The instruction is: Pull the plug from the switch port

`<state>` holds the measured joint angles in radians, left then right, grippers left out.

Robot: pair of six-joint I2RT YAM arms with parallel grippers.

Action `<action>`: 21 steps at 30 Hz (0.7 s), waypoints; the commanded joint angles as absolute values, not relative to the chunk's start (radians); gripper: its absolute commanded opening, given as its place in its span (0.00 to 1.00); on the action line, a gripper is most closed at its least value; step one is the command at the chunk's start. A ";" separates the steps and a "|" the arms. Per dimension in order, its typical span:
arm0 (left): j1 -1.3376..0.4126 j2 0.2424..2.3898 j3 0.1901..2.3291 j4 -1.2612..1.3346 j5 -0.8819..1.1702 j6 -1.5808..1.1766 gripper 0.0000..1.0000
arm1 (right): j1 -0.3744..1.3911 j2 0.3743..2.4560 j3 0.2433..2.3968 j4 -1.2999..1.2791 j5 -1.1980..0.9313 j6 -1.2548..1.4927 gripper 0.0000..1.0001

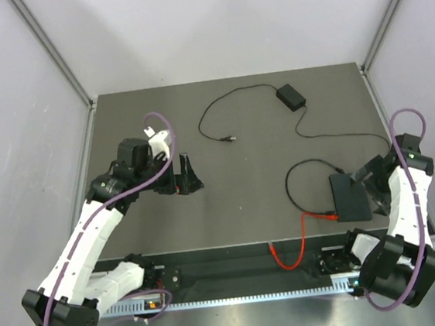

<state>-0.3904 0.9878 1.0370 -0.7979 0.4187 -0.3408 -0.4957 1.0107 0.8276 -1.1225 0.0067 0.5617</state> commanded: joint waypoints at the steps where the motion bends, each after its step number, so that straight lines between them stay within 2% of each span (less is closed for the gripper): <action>1: -0.434 1.009 1.098 -0.808 0.388 -0.265 0.99 | -0.508 0.936 0.793 -1.233 0.038 0.607 0.98; 6: -0.476 1.048 1.111 -0.805 0.408 -0.247 0.99 | -0.502 0.887 0.793 -1.281 0.112 0.607 1.00; 13: -0.491 1.120 1.172 -0.801 0.442 -0.259 0.96 | -0.500 0.991 0.788 -1.253 0.097 0.641 0.95; 17: -0.492 1.192 1.229 -0.824 0.474 -0.268 0.90 | -0.499 1.011 0.750 -1.195 0.080 0.660 0.93; 19: -0.492 1.219 1.259 -0.851 0.485 -0.271 0.82 | -0.499 1.034 0.733 -1.148 0.045 0.675 0.92; 21: -0.503 1.252 1.281 -0.871 0.456 -0.278 0.79 | -0.499 1.046 0.697 -1.103 0.005 0.687 0.90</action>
